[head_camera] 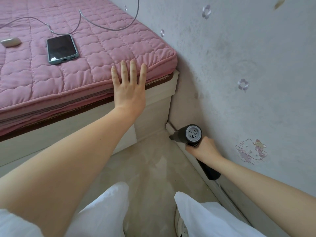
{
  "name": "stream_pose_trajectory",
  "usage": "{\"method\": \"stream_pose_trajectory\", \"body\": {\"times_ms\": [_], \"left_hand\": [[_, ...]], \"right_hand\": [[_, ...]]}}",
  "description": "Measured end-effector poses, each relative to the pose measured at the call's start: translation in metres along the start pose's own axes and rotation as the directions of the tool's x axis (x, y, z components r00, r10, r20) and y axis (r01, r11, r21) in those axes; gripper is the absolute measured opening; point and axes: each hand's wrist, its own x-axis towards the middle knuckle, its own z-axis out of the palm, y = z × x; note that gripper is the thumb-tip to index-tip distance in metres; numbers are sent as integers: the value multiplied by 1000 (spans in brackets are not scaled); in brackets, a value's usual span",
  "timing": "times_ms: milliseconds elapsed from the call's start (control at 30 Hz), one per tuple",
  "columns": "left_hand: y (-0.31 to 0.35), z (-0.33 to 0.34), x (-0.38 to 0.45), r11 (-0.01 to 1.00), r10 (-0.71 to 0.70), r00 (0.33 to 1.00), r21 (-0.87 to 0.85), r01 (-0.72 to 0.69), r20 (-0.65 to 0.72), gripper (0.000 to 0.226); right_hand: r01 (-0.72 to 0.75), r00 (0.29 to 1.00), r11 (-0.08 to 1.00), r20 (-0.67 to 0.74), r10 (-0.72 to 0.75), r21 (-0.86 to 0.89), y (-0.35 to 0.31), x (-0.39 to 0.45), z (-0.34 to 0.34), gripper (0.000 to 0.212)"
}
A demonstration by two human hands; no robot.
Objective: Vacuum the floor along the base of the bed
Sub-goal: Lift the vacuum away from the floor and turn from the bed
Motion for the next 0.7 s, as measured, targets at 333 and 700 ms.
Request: {"method": "stream_pose_trajectory", "body": {"times_ms": [333,700], "left_hand": [[-16,-26,-8,992,126,982,1,-127,143,83],[-30,-121,-87,875,414,886,-361,-324,210,97]], "right_hand": [[91,994,967,40,-103,237,-32,-18,-26,11],[257,953,867,39,-301,427,-97,-121,-116,7]]}}
